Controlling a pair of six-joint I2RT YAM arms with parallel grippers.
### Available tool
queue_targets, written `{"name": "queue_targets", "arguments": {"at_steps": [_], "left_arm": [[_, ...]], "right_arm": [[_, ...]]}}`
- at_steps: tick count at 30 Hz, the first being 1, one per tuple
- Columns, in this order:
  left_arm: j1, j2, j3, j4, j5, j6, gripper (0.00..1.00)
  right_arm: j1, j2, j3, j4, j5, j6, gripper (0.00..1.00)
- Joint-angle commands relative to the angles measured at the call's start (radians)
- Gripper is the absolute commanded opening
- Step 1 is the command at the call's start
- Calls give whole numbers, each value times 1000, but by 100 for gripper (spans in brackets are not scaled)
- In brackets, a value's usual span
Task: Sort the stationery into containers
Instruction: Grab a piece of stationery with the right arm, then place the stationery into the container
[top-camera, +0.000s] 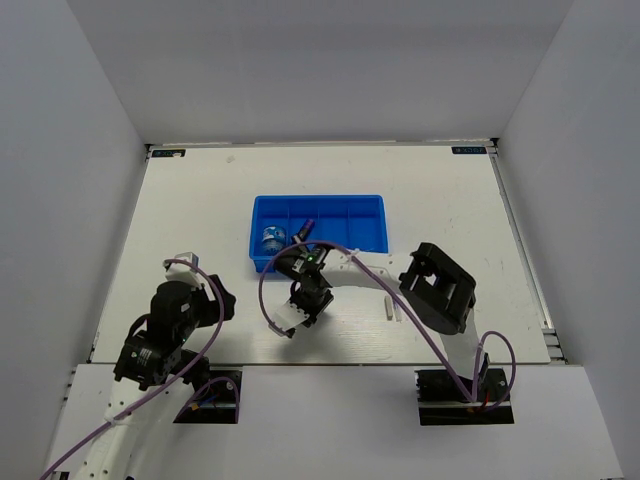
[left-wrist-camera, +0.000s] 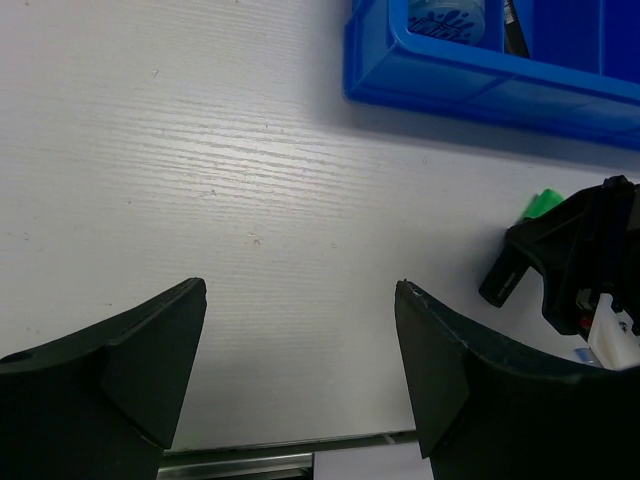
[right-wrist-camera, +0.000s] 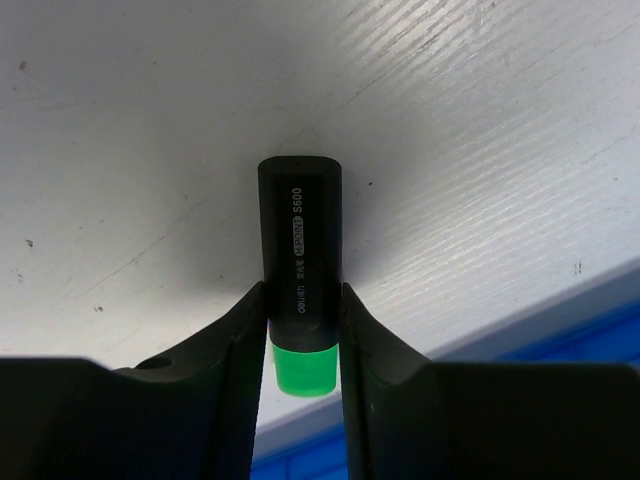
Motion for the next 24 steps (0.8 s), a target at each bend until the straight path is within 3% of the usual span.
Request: {"name": "queue_targets", "arguments": {"at_steps": [1, 3, 7, 9, 14, 21, 24], "left_arm": [[4, -10, 14, -7, -23, -4, 86], [5, -11, 14, -7, -26, -6, 86], [4, -16, 14, -11, -44, -9, 86], [4, -25, 12, -11, -58, -7, 86], [5, -41, 8, -7, -72, -10, 85], [5, -37, 5, -8, -92, -9, 84], [5, -34, 5, -10, -93, -7, 84]], "right_arm": [[6, 26, -67, 33, -12, 46, 15], [3, 14, -64, 20, -30, 71, 10], [10, -17, 50, -62, -106, 290, 0], [17, -32, 192, -114, -161, 412, 0], [13, -62, 358, -154, -181, 621, 0], [-23, -100, 375, 90, 225, 978, 0], [-59, -95, 387, 173, 325, 1101, 0]]}}
